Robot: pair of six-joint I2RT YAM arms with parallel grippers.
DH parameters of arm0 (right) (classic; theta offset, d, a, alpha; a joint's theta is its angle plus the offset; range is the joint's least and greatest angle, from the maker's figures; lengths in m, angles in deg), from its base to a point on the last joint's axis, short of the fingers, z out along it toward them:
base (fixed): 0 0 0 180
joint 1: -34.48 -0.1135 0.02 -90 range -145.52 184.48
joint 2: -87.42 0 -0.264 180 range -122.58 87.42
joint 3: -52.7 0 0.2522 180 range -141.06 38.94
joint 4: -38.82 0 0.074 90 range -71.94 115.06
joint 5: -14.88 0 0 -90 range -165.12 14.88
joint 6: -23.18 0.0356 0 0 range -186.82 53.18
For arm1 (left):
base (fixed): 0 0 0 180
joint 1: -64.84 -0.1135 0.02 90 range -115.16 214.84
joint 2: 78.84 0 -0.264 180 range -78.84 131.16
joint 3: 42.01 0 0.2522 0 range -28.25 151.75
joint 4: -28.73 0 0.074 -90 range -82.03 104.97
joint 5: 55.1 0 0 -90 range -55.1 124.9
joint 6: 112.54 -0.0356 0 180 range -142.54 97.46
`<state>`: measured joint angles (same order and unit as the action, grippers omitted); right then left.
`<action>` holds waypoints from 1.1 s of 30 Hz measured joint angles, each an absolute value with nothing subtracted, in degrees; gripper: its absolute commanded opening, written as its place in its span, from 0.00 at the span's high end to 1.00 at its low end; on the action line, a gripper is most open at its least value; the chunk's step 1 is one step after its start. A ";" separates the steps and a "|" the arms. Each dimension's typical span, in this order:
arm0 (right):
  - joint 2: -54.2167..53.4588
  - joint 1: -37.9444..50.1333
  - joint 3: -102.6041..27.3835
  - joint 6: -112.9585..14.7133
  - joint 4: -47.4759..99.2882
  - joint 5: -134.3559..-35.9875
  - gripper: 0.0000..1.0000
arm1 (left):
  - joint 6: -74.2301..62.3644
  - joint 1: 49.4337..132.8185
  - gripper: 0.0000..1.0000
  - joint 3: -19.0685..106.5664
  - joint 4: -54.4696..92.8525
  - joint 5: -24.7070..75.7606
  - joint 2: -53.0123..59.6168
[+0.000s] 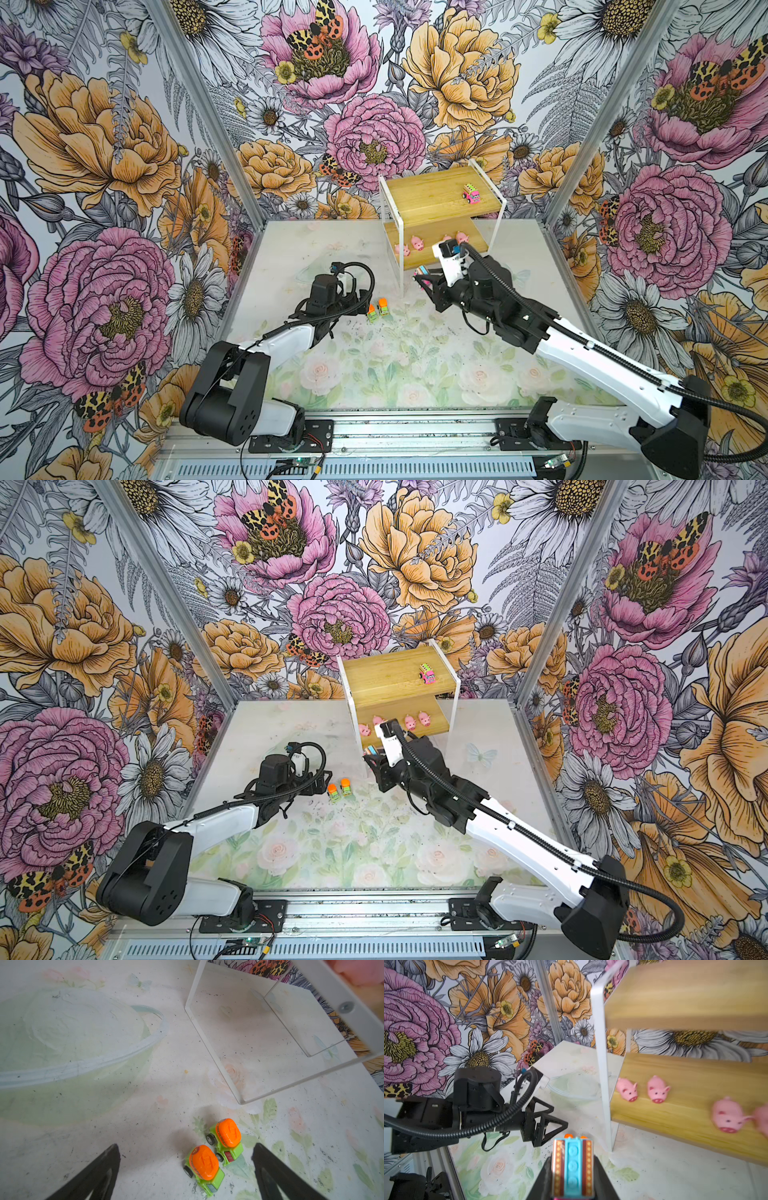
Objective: Place and organize the plastic toys onto the shelf
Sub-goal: 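Lift the blue-roofed truck with the right gripper and carry it to the upper shelf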
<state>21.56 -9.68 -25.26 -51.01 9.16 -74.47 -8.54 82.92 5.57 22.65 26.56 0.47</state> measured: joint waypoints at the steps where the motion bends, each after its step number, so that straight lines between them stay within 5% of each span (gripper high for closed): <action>1: 21.62 -8.81 -28.58 -51.75 7.28 -73.73 0.74 | -8.58 82.92 0.01 5.57 22.65 26.28 0.47; 16: -0.48 6.40 -64.34 -56.23 -5.55 -67.24 0.73 | -12.91 84.13 0.01 5.35 25.12 18.71 -5.39; 33: -10.88 9.75 -69.02 -56.45 -8.68 -67.37 0.74 | -15.49 84.19 0.01 4.57 25.71 17.45 -6.02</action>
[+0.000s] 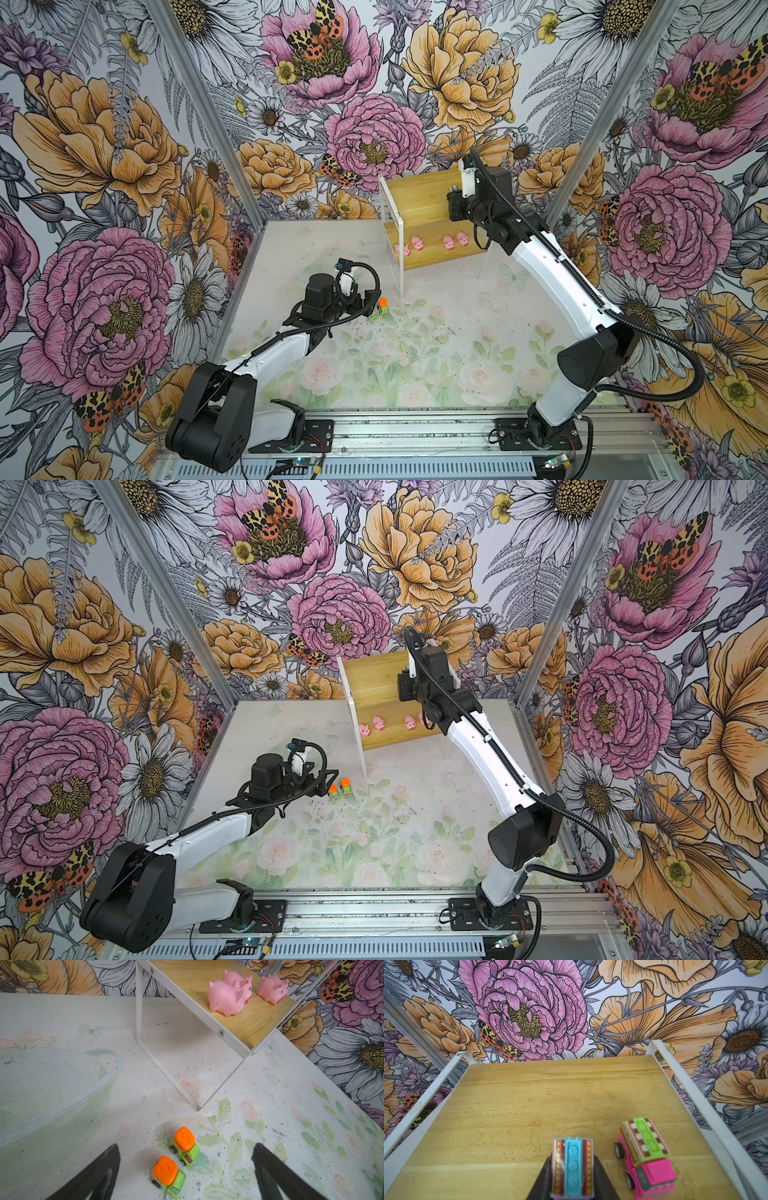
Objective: Place and organize the plastic toys onto the shelf
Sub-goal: 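Lift the blue-roofed truck with the right gripper and carry it to the upper shelf, then lower the truck beside the green-roofed truck and open the right gripper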
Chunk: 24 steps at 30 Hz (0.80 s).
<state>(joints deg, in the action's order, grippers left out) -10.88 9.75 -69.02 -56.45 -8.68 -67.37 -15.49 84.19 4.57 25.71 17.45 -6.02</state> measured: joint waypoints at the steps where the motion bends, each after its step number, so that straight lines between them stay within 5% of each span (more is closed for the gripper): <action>1: -11.14 9.77 -69.02 -56.56 -8.70 -67.39 0.74 | -15.47 84.17 0.01 4.57 25.69 17.45 -5.81; 14: -12.85 10.21 -70.75 -59.90 -8.79 -68.33 0.72 | -15.47 84.19 0.01 4.57 25.47 17.45 -4.69; 24: -12.89 10.51 -70.75 -60.49 -8.83 -69.40 0.50 | -15.47 84.17 0.01 4.57 25.47 17.45 -4.04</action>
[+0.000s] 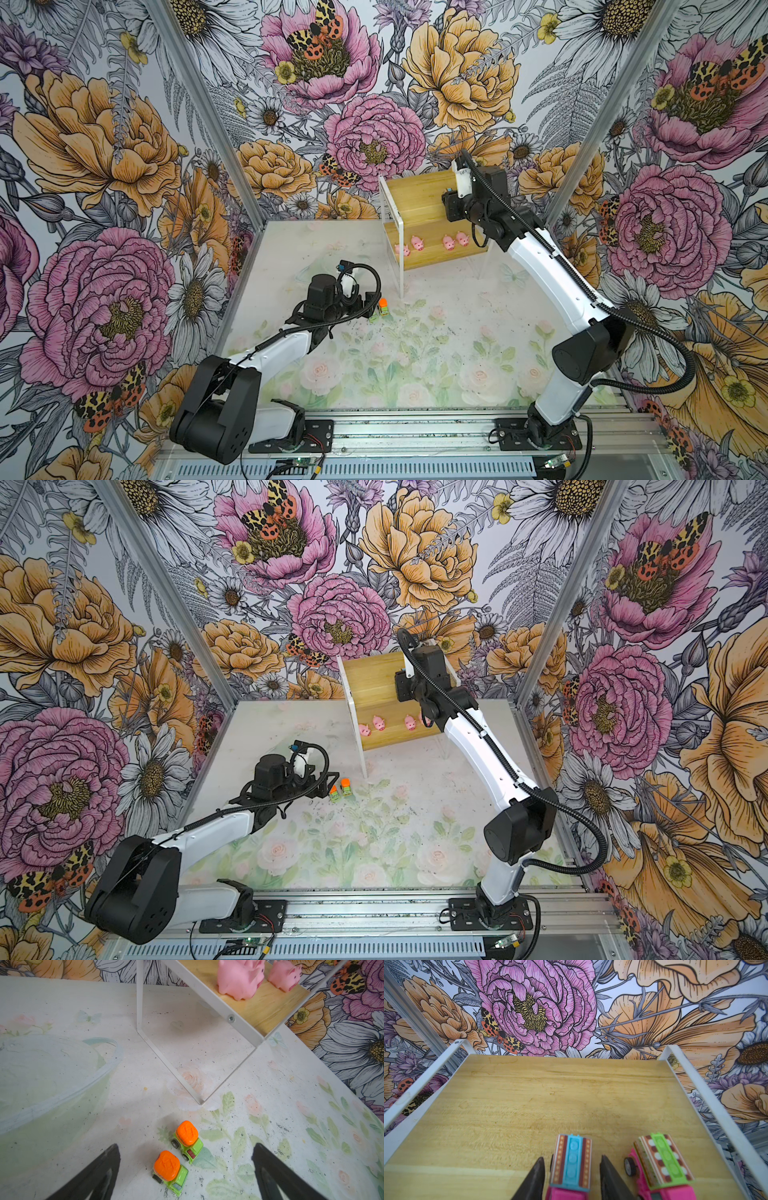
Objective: Place and organize the plastic toys onto the shelf
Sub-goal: 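Lower the truck beside the green-roofed truck and open the right gripper, then withdraw the right gripper and move it over the orange-topped green trucks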
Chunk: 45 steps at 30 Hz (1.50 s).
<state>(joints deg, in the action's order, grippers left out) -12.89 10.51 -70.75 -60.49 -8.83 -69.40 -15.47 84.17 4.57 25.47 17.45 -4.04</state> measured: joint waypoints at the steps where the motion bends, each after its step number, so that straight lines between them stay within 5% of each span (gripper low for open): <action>1: -12.89 10.51 -70.75 -60.43 -8.83 -69.53 0.48 | -15.45 84.17 0.01 4.57 25.45 17.45 -3.93; 12: -11.05 10.03 -69.39 -62.51 -8.94 -70.02 0.42 | -15.42 84.21 0.01 4.65 24.53 17.73 -3.44; 28: 17.23 -0.53 -40.37 -62.27 -1.16 -72.90 0.40 | -11.95 84.15 0.01 6.29 13.02 17.75 -5.59; 36: 11.39 -7.26 -19.45 -52.08 8.26 -74.30 0.40 | -9.44 84.17 0.01 4.65 11.77 17.64 -7.84; 45: -0.56 -14.30 -13.98 -43.66 22.92 -70.37 0.41 | -7.75 84.17 0.01 3.21 10.00 17.71 -8.21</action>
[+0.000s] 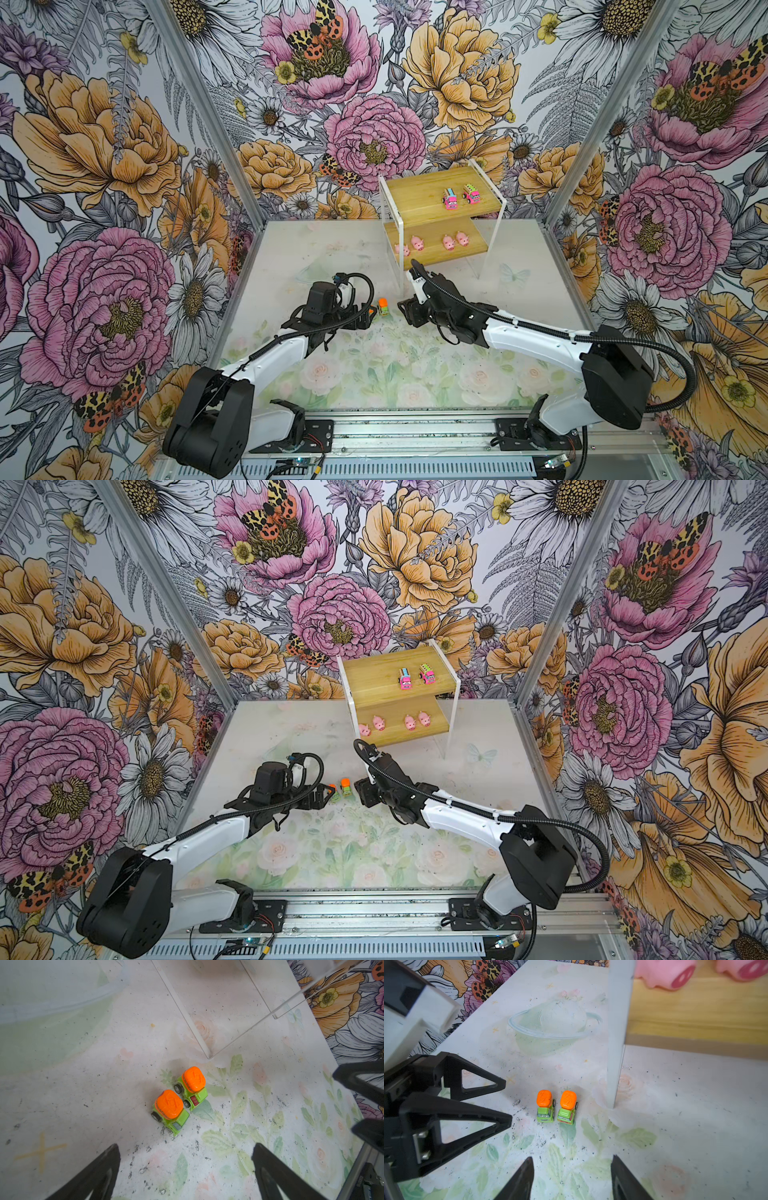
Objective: Place and organize the plastic toys onto the shelf
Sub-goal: 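Withdraw the right gripper and move it over the orange-topped green trucks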
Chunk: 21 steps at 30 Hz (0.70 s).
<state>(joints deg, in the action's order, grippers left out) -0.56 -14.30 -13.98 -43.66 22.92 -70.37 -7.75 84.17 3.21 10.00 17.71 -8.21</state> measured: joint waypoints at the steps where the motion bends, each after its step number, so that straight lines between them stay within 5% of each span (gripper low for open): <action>1: -1.96 -14.89 -13.57 -43.01 24.63 -69.67 0.41 | -7.60 84.17 0.01 3.01 9.80 17.71 -8.38; 21: -22.03 -17.18 -20.56 -39.97 35.75 -63.85 0.42 | -6.42 84.17 0.01 1.31 9.61 18.28 -9.02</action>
<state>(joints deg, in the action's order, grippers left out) -22.03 -17.18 -20.56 -39.97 35.75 -63.85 -6.42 84.17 1.31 9.61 18.28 -9.02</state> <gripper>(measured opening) 0.580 0.988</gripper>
